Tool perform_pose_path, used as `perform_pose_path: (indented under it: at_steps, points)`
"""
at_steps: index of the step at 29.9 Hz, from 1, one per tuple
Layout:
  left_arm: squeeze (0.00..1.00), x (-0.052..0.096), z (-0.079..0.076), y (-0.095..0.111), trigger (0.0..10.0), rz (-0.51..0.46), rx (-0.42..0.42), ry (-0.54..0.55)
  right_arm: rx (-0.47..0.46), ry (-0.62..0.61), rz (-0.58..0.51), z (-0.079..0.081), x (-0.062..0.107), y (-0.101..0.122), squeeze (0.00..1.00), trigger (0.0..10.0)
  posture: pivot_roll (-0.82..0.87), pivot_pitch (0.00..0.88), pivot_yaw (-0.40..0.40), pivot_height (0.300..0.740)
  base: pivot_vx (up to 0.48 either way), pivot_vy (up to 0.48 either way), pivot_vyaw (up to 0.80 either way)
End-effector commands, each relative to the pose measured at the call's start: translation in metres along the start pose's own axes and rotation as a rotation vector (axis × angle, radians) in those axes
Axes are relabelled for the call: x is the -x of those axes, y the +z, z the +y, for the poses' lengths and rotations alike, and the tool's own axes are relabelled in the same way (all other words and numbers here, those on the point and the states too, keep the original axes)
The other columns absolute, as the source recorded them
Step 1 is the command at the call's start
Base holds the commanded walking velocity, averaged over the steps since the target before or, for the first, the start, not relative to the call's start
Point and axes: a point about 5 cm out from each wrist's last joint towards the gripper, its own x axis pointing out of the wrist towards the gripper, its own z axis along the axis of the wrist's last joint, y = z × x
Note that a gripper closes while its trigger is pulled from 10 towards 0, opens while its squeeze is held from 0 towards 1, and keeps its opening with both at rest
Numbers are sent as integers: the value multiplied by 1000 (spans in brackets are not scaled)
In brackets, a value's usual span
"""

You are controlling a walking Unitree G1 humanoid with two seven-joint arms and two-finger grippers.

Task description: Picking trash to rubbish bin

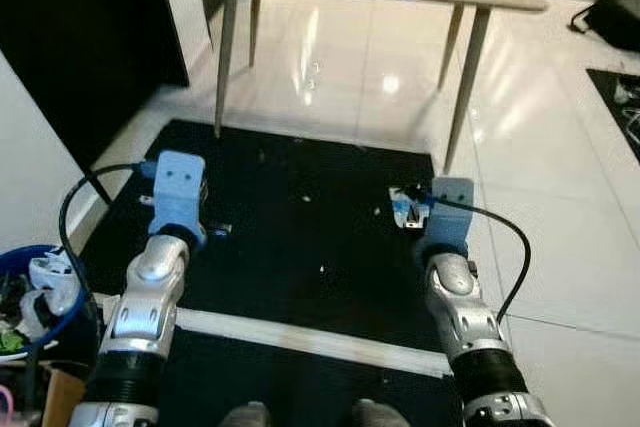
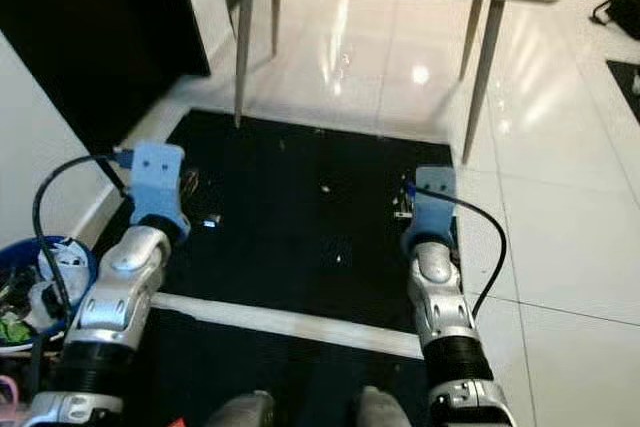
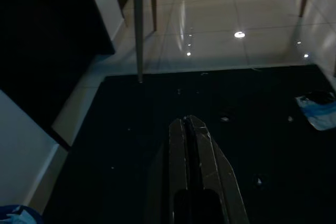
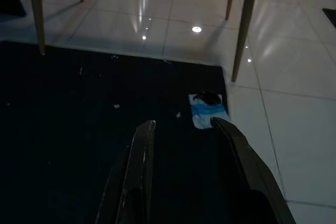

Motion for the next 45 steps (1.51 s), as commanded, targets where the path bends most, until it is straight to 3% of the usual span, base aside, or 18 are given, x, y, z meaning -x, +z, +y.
perform_pose_path:
  at_steps: [1,29,45]
  points:
    - [0,0,-1,-2,10000,8,3,-5,-4,-11,20,-4,0,-4,0,10000,46,40,13,740,330,0,0]
    - [0,-1,-2,-2,10000,6,15,-5,-12,-37,19,-7,-2,-1,0,10000,38,26,18,740,320,0,0]
    - [0,-1,-2,-3,10000,11,12,-7,-2,-35,14,-7,-1,-2,0,10000,36,35,19,740,326,0,-409]
